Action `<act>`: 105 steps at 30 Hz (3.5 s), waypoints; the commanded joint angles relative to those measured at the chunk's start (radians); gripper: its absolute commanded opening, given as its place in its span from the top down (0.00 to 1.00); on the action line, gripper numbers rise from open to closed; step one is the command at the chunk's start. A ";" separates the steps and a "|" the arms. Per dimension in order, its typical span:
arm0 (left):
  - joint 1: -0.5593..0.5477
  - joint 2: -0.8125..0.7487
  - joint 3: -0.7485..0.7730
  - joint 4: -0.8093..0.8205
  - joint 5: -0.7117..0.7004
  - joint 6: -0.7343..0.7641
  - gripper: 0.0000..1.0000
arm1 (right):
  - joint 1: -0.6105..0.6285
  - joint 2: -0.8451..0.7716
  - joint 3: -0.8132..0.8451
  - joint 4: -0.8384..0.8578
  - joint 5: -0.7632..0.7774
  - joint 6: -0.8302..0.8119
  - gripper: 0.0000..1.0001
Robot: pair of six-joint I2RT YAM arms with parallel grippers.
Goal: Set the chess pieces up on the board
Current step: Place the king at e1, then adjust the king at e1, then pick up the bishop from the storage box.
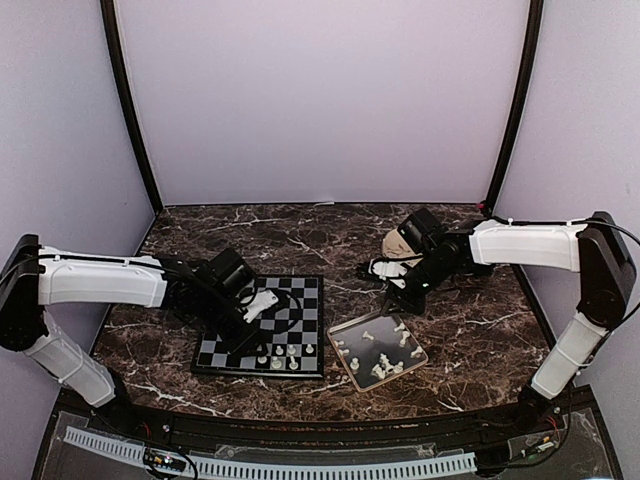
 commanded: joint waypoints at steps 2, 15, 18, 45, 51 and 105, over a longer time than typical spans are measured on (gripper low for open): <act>-0.006 -0.085 0.044 0.011 -0.039 0.010 0.68 | -0.003 -0.016 0.012 -0.005 -0.016 -0.012 0.81; 0.044 0.102 0.076 0.010 0.012 0.002 0.97 | -0.003 -0.018 0.002 -0.004 -0.011 -0.013 0.81; 0.043 0.110 0.071 0.013 0.036 0.007 0.97 | -0.002 -0.021 -0.003 -0.001 -0.010 -0.012 0.81; 0.043 0.107 0.036 0.003 0.050 -0.004 0.97 | -0.003 -0.011 0.005 -0.004 -0.015 -0.011 0.81; 0.045 0.099 0.058 0.020 -0.021 -0.012 0.94 | -0.003 -0.021 0.007 -0.010 -0.011 -0.007 0.81; 0.042 0.033 0.069 0.398 -0.025 -0.047 0.60 | 0.201 -0.021 -0.147 -0.156 0.124 -0.127 0.76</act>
